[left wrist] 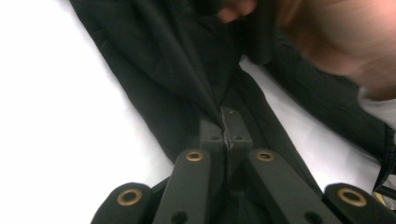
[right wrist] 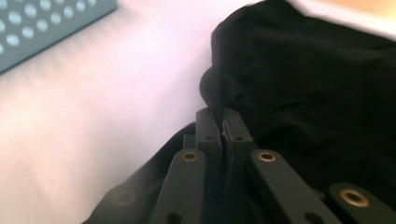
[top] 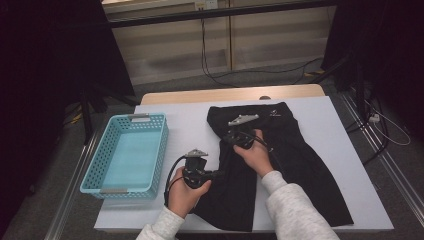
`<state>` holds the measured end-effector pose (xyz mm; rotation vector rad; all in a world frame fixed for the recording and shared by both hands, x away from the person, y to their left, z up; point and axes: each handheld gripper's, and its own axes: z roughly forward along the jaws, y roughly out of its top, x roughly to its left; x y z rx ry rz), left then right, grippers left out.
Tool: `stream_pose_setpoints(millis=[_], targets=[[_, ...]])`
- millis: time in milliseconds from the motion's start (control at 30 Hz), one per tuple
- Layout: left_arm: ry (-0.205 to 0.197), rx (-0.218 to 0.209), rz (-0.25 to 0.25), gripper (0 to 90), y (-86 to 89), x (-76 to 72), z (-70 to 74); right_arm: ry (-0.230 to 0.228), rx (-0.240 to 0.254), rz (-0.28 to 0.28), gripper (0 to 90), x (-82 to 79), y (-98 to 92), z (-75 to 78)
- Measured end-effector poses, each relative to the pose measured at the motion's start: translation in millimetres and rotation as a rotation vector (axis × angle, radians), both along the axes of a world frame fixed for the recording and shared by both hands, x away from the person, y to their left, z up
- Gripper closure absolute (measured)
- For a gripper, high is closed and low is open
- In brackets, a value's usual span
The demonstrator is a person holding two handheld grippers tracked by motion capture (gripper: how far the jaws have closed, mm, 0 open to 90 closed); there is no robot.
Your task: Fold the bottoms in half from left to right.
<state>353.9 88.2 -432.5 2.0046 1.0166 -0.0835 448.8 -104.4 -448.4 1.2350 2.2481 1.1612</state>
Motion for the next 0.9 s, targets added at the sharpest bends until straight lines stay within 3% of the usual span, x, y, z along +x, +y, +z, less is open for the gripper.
stream_pose_setpoints(millis=[167,333,400,500,633,700,867,900], targets=[[-0.002,-0.025,-0.023,89.4,-8.6,0.7,-0.9,-0.034,-0.004,-0.05,87.4,-16.6,-35.2,17.7],[0.01,-0.019,-0.065,89.3,-18.5,-1.1,-4.0,-0.014,-0.107,-0.038,86.7,-37.0,-61.0,18.3],[0.017,-0.007,-0.065,89.3,-21.2,-1.3,-7.5,-0.006,-0.132,-0.006,80.2,-40.3,-64.3,12.8],[0.028,-0.004,-0.056,89.3,-21.6,0.0,-10.2,-0.028,-0.157,0.011,67.5,-38.2,-58.6,5.7],[0.03,-0.008,-0.049,89.3,-20.1,0.2,-10.2,-0.065,-0.124,0.029,49.4,-24.5,-39.4,2.9],[0.034,-0.008,-0.044,89.3,-17.9,0.0,-10.2,-0.077,-0.12,0.002,40.5,-15.9,-29.4,2.6],[0.035,-0.01,-0.029,89.3,-12.5,-0.3,-9.7,-0.092,-0.125,-0.013,40.2,5.2,-9.4,-2.5],[0.033,-0.012,-0.025,89.3,-12.0,-0.3,-9.7,-0.093,-0.132,-0.014,47.0,9.4,-5.2,-5.0]])
